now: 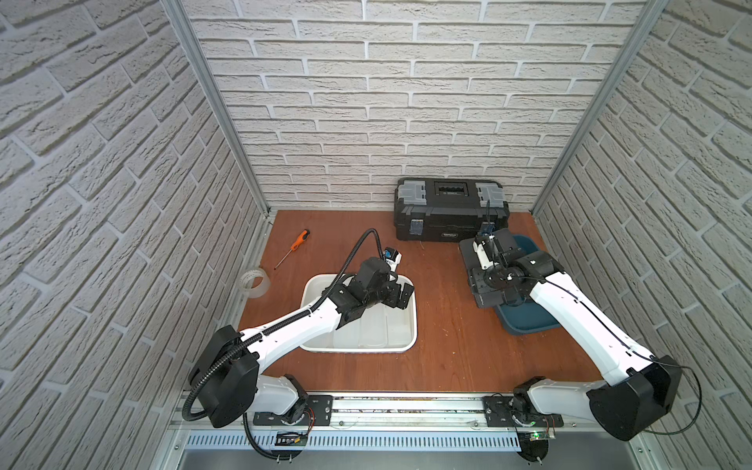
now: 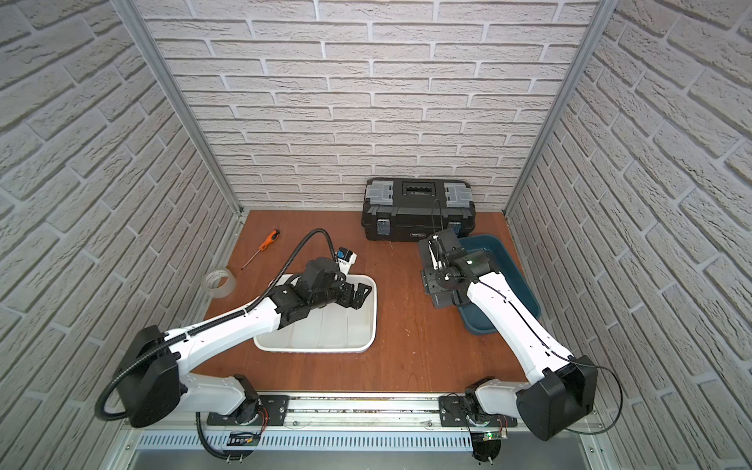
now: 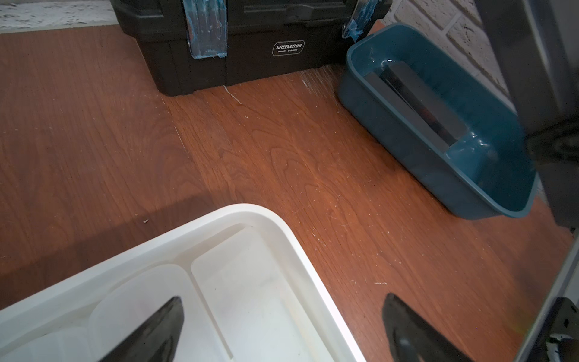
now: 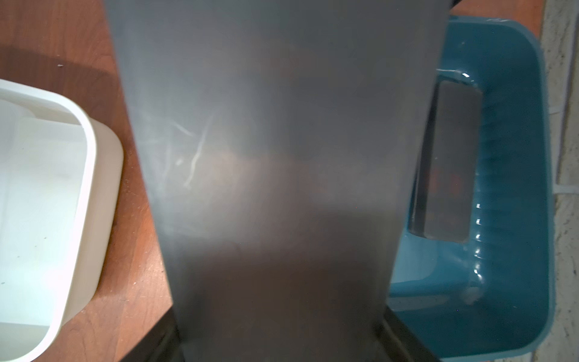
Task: Place the pencil cases by color into the storage box
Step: Place the pencil case at the storage box.
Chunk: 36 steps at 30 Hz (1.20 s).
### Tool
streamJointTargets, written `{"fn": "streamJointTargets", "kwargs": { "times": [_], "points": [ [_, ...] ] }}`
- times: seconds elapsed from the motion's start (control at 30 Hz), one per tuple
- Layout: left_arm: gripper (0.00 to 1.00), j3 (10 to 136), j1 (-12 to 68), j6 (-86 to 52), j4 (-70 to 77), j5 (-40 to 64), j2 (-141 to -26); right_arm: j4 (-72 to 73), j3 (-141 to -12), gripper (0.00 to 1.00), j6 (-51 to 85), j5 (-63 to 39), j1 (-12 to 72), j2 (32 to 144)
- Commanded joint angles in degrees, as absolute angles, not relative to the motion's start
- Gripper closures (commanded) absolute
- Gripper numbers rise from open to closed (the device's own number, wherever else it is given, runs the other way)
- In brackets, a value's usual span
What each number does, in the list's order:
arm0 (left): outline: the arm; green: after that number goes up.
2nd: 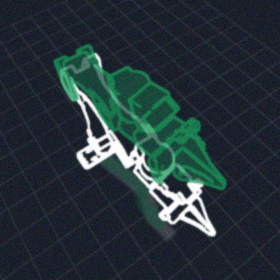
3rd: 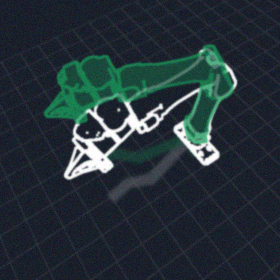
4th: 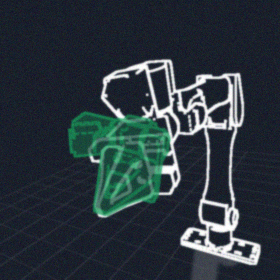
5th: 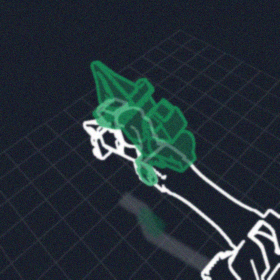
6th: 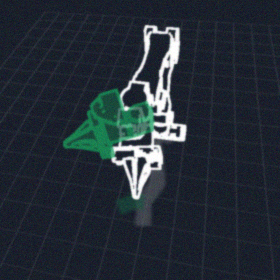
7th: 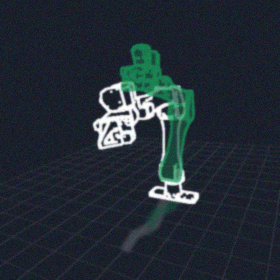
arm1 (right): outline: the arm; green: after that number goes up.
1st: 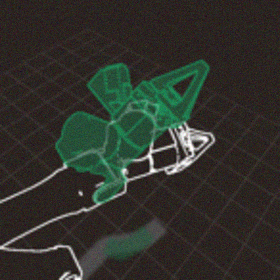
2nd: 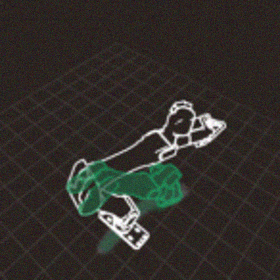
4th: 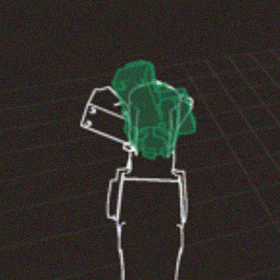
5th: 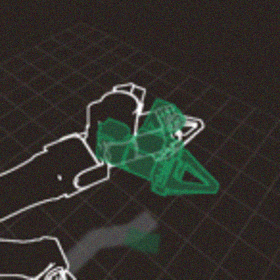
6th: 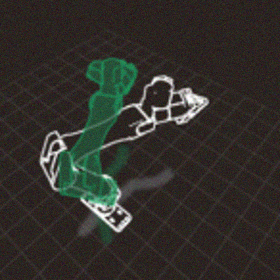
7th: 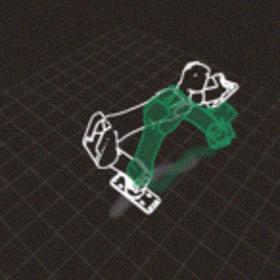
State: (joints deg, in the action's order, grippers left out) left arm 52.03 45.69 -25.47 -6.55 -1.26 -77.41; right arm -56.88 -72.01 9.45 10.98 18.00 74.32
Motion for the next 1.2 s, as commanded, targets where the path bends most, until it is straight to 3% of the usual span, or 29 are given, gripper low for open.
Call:
{"fn": "streamJointTargets", "kwargs": {
  "times": [0.0, 0.37, 0.6, 1.17],
  "points": [
    [0.02, 52.8, 45.9, -24.5, -6.1, -1.8, -75.5, -57.6, -72.7, 0.30, 6.4, 12.8, 14.8, 73.5],
    [0.02, 50.6, 45.8, -24.5, -3.1, -0.5, -73.7, -51.2, -74.0, 0.31, 5.6, 11.8, 4.3, 78.8],
    [0.02, 47.1, 45.7, -24.9, -0.9, 0.0, -70.1, -46.8, -74.8, 0.30, 2.9, 14.1, 2.2, 83.1],
    [0.02, 43.9, 45.0, -24.8, -0.6, 0.6, -65.2, -40.2, -72.4, 0.30, 0.3, 7.8, -3.8, 92.7]
  ]
}}
